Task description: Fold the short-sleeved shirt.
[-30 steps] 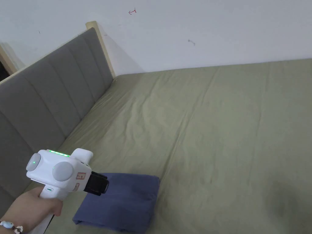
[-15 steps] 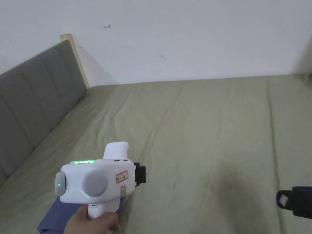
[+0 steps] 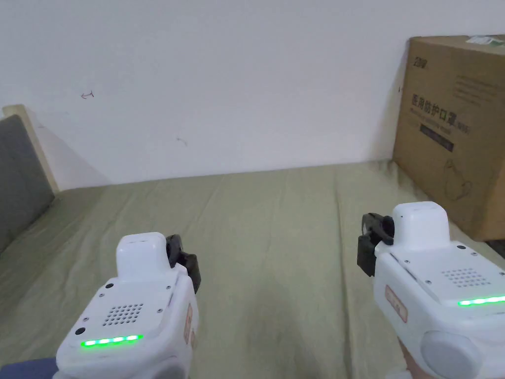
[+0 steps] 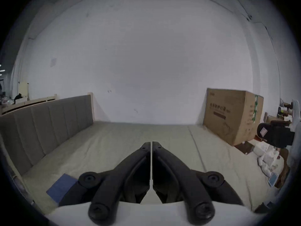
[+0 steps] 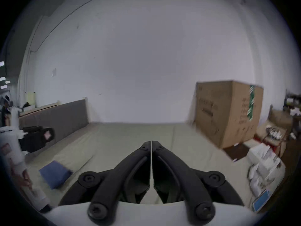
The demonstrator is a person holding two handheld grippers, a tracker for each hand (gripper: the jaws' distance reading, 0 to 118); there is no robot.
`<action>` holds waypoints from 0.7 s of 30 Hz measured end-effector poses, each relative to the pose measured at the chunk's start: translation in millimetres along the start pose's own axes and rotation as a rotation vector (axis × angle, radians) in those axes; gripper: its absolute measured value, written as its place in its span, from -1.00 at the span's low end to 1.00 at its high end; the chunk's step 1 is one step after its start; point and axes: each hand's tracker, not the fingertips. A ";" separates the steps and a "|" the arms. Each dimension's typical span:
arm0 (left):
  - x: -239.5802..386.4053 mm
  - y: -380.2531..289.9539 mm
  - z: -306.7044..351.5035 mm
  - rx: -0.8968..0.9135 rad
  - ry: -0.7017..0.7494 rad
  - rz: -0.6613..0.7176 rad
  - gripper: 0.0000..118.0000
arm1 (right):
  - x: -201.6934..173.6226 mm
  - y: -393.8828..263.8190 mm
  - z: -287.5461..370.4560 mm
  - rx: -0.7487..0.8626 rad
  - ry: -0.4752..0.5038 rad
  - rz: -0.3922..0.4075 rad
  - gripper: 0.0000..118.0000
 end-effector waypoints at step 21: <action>4.2 13.8 16.6 0.047 -0.033 -0.025 1.00 | -12.0 -5.8 10.0 0.032 -0.063 0.017 1.00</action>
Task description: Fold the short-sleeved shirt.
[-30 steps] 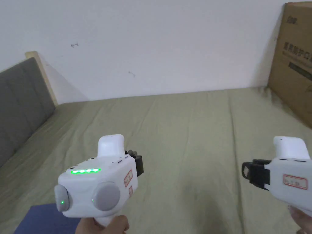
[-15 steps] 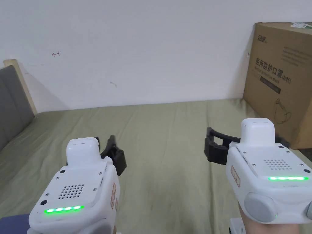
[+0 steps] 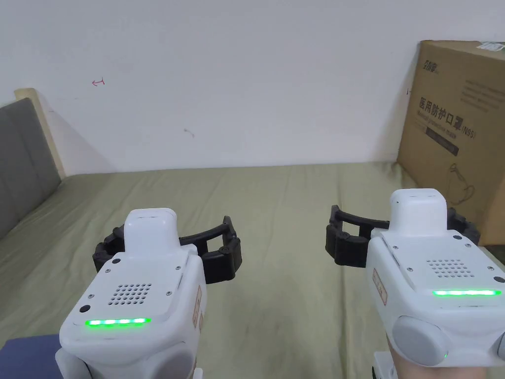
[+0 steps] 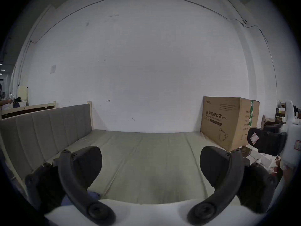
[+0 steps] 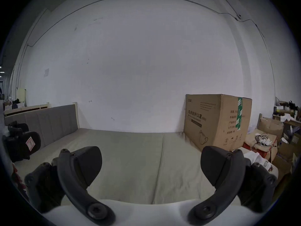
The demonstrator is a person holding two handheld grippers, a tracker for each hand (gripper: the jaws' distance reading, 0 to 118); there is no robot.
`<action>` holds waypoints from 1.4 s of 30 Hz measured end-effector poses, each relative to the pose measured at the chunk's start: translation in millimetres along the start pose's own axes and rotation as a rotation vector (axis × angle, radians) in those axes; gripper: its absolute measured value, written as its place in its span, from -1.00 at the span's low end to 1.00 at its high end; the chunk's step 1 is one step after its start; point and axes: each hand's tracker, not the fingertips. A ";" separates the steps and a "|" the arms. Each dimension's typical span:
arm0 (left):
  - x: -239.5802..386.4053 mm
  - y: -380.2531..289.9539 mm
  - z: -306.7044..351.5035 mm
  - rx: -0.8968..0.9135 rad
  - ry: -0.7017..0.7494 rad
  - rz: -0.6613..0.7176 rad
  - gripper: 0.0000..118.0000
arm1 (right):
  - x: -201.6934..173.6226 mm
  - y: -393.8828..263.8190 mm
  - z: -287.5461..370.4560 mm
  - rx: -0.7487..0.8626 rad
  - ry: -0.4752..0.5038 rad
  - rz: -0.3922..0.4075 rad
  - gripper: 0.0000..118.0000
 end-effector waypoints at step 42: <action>-2.2 3.4 -9.5 -0.105 -0.042 0.103 1.00 | -2.0 13.1 -13.9 -0.093 0.015 -0.007 1.00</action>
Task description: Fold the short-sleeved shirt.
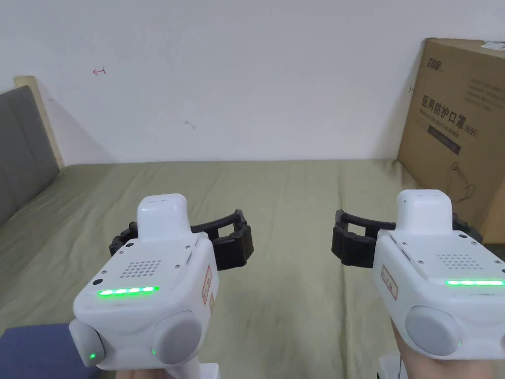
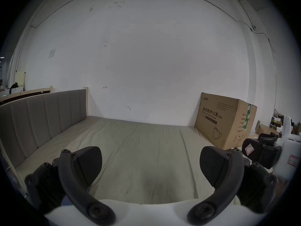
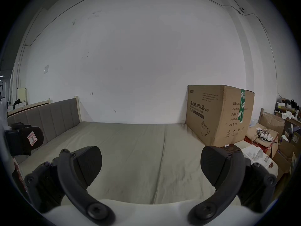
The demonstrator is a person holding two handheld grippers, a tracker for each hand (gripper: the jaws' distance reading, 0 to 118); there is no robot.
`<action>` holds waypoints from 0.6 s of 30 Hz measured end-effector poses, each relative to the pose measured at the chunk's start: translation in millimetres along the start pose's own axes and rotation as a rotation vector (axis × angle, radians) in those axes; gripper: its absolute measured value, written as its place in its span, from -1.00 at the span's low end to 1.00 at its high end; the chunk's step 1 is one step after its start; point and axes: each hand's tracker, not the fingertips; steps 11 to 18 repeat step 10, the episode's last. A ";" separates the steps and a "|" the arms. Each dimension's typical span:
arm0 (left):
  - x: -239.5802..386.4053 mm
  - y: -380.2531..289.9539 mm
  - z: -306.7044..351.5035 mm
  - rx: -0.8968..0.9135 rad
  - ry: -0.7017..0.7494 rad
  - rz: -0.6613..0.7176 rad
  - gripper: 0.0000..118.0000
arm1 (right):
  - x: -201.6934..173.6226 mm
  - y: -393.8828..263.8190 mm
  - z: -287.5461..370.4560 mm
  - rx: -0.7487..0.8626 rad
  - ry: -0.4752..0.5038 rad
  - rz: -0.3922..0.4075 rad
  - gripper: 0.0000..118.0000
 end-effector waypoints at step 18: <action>-3.4 -0.5 -2.8 -0.014 -0.013 0.017 0.98 | -6.6 -1.8 0.8 -0.002 0.011 0.009 1.00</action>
